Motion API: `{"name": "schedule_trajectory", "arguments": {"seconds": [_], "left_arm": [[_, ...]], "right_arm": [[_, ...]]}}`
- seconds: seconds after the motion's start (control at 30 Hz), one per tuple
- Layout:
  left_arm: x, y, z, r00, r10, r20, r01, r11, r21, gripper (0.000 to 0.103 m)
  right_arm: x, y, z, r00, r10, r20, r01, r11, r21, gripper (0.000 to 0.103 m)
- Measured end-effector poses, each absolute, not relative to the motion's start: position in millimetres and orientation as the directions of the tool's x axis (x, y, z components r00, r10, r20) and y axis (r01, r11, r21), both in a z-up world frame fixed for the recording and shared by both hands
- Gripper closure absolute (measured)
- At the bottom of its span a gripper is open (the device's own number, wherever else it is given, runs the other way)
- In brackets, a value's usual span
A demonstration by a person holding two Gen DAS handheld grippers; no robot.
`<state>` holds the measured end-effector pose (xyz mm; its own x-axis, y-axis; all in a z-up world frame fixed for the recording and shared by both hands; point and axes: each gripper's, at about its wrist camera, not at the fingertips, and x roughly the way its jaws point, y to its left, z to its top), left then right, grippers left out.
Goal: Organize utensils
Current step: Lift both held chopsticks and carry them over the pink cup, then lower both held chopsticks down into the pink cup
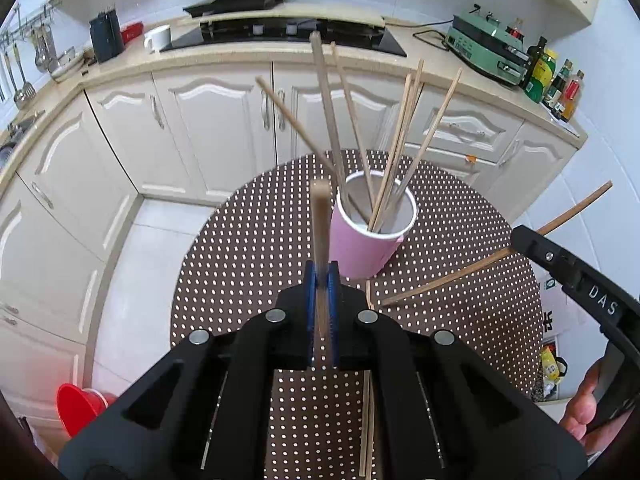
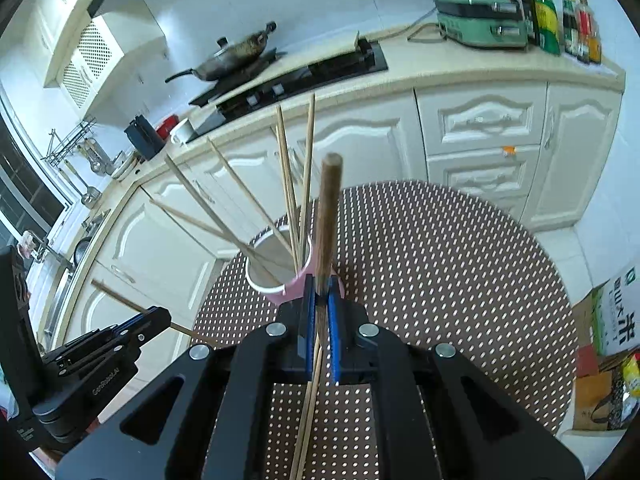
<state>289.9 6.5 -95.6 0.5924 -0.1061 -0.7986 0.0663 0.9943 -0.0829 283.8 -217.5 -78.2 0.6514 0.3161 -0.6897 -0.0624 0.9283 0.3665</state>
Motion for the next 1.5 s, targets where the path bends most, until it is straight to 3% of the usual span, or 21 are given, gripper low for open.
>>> {"name": "schedule_trajectory", "arguments": {"seconds": [0.77, 1.1, 1.5], "left_arm": [[277.7, -3.3, 22.8, 0.782, -0.191, -0.594, 0.131, 0.981, -0.142, 0.097], [292.3, -8.3, 30.3, 0.786, -0.208, -0.582, 0.136, 0.977, -0.167, 0.097], [332.8, -10.1, 2.3, 0.754, -0.196, -0.627, 0.117, 0.979, -0.165, 0.097]], "right_arm": [[288.4, -224.2, -4.8, 0.767, 0.318, -0.557, -0.122, 0.925, 0.361, 0.098], [308.9, -212.5, -3.8, 0.757, 0.340, -0.558, -0.141, 0.919, 0.369, 0.098], [351.3, -188.6, -35.9, 0.682, 0.355, -0.639, -0.145, 0.923, 0.358, 0.098]]}}
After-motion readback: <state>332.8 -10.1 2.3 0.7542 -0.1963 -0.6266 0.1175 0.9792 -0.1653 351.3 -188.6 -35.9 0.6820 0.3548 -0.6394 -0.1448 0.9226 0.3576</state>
